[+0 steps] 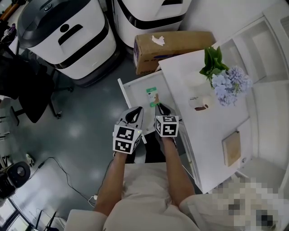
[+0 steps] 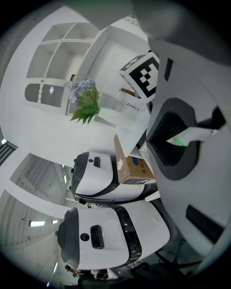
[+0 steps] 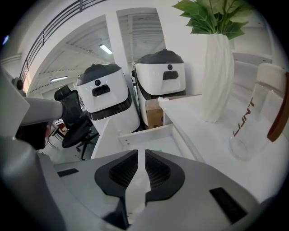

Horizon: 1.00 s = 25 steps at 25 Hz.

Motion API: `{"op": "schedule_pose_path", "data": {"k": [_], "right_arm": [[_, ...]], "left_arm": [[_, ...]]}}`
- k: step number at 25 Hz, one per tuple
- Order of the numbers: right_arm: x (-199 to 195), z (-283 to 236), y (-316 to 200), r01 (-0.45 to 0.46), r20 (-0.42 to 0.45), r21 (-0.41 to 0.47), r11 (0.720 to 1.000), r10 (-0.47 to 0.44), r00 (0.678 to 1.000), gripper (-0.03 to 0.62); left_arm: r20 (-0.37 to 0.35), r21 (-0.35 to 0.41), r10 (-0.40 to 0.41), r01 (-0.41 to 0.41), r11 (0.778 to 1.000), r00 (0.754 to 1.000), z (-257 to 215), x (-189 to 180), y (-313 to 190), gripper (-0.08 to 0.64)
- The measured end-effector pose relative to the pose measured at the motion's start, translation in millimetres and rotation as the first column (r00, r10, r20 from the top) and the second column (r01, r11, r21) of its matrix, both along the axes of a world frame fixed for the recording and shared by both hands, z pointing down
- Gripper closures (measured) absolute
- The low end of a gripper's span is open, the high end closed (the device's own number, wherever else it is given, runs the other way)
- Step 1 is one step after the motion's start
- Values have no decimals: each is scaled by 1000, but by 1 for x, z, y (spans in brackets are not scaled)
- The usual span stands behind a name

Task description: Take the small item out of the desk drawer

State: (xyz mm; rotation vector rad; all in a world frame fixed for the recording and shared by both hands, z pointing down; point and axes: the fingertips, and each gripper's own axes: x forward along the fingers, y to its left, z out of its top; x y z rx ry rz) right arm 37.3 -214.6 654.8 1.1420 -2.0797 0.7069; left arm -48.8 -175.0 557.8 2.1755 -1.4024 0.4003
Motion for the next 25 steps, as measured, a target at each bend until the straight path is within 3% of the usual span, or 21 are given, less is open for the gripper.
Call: {"op": "schedule_pose_path", "data": {"k": [25], "right_arm": [[-1, 104, -40, 88, -51, -101, 991, -94, 994, 342]], "left_arm": [[4, -17, -25, 25, 1000, 1000, 12, 23, -29, 543]]}}
